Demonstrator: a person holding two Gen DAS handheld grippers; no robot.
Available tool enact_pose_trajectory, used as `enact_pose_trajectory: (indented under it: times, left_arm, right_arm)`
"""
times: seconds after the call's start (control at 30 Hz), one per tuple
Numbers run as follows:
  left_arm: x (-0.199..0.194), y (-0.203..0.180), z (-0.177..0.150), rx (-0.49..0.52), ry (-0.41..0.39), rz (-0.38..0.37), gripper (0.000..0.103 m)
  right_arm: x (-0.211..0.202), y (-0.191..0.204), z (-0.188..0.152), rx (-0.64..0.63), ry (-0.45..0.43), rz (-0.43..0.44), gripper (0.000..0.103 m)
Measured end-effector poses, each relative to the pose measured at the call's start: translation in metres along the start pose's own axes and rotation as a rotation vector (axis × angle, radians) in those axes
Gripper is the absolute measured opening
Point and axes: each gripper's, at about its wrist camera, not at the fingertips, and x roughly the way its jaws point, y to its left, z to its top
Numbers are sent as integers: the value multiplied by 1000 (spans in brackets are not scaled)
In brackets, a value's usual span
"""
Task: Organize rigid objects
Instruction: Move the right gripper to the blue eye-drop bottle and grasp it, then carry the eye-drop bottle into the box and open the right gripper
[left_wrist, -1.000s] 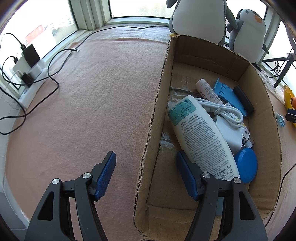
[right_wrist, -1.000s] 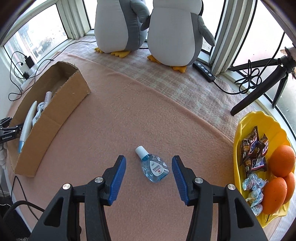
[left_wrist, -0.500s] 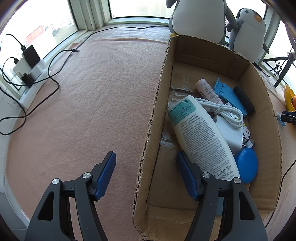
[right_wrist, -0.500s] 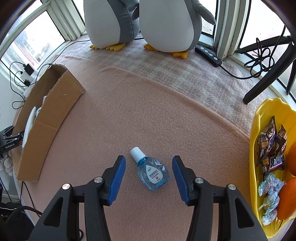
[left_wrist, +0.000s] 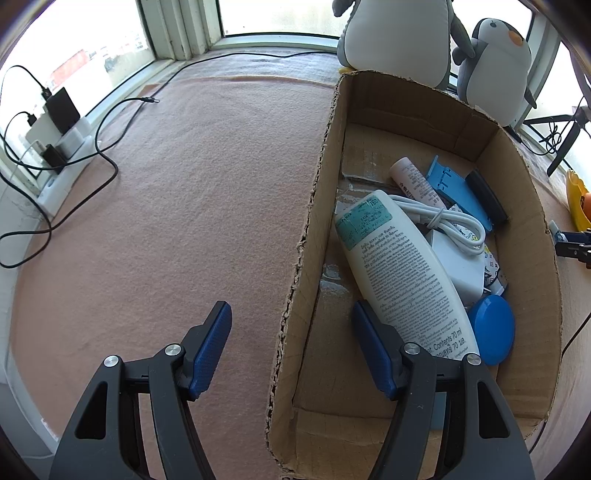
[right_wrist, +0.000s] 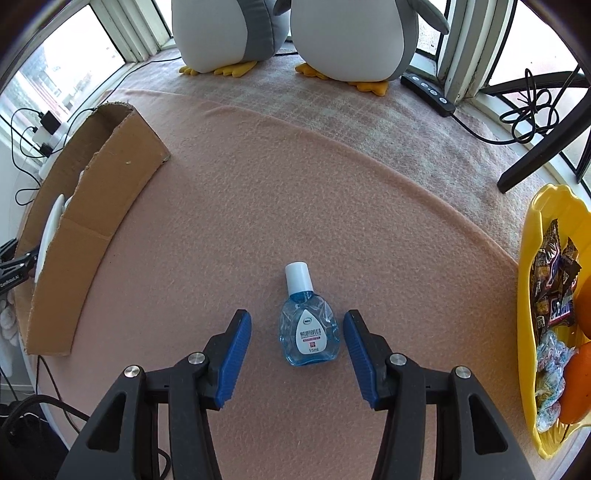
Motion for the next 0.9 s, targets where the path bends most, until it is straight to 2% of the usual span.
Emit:
enact_pose_trajectory:
  times: [0.17,0.37,0.6,0.9]
  left_arm:
    - [0,1,0,-3,-2,-1,69]
    - [0,1,0,-3,-1,-1,69]
    - [0,2,0,-3,-1,0,69]
    - [0,2,0,2,-3,3,69]
  right_arm:
    - [3,7,5,-15,26,-21,48]
    - [3,4,6,10,23,-29,29]
    - [-3,3,-3,10,5,-49,28]
    - [-29,21,-9,29,-88,-60,28]
